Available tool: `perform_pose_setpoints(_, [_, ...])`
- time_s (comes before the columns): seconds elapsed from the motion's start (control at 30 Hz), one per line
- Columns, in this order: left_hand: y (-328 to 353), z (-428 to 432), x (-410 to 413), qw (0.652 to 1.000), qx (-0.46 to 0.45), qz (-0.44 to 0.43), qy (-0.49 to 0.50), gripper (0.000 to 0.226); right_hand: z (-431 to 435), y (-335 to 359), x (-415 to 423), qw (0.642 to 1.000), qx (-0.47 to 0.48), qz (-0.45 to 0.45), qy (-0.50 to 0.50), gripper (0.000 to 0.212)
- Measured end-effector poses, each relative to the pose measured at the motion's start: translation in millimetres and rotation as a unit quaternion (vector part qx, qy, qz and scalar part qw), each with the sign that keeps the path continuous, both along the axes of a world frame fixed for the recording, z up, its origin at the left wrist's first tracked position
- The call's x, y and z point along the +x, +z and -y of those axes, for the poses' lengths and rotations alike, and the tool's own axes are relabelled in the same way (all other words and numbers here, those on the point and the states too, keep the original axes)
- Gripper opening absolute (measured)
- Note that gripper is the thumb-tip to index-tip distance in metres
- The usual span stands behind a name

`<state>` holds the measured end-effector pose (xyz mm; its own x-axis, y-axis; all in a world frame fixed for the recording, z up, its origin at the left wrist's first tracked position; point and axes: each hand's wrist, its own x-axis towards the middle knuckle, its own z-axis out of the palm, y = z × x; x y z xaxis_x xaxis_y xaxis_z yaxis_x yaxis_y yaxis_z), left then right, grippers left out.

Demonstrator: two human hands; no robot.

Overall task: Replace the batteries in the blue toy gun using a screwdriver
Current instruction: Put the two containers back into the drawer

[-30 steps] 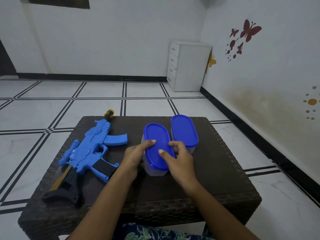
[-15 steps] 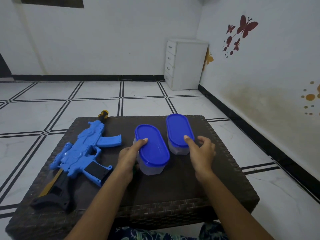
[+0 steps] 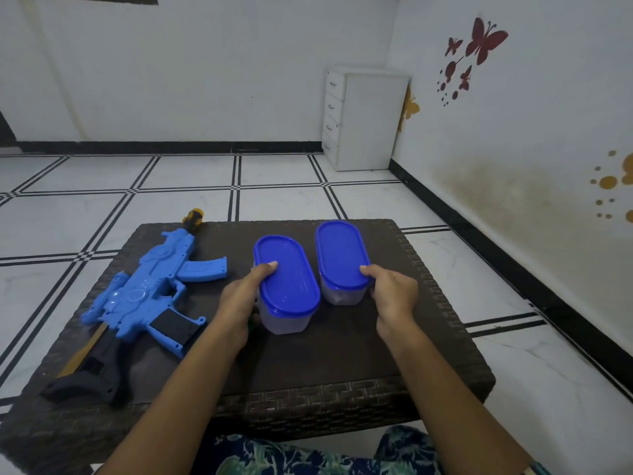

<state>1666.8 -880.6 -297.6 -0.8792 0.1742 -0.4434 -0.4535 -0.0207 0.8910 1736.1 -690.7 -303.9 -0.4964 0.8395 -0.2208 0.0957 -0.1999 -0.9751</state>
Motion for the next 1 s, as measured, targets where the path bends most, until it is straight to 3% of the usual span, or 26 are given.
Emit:
perform_pose_setpoints(0.27, [-0.7, 1.5, 1.5, 1.0, 0.018, -0.006, 0.002, 0.049, 7.2, 4.1, 18.3, 0.994, -0.098, -0.048, 0.02, 0.013])
perform_pose_setpoints(0.43, [-4.2, 0.2, 3.0, 0.999, 0.027, -0.019, -0.003, 0.036, 10.0, 5.4, 23.3, 0.989, -0.128, -0.062, 0.043, 0.007])
perform_pose_setpoints(0.6, [-3.6, 7.4, 1.6, 0.996, 0.077, -0.008, -0.033, 0.043, 11.0, 4.8, 27.4, 0.976, -0.166, -0.066, 0.123, 0.019])
perform_pose_setpoints(0.73, [-1.0, 12.2, 1.5, 0.993, 0.114, 0.002, -0.044, 0.044, 14.4, 6.8, 27.6, 0.962, -0.179, -0.094, 0.184, 0.01])
perform_pose_setpoints(0.87, [1.4, 15.2, 0.5, 0.992, 0.12, 0.0, -0.045, 0.043, 16.4, 9.1, 25.6, 0.944, -0.202, -0.128, 0.229, 0.028])
perform_pose_setpoints(1.0, [2.6, 15.3, 0.0, 0.992, 0.117, -0.017, -0.047, 0.03, 23.1, 13.0, 22.5, 0.943, -0.202, -0.101, 0.243, 0.035])
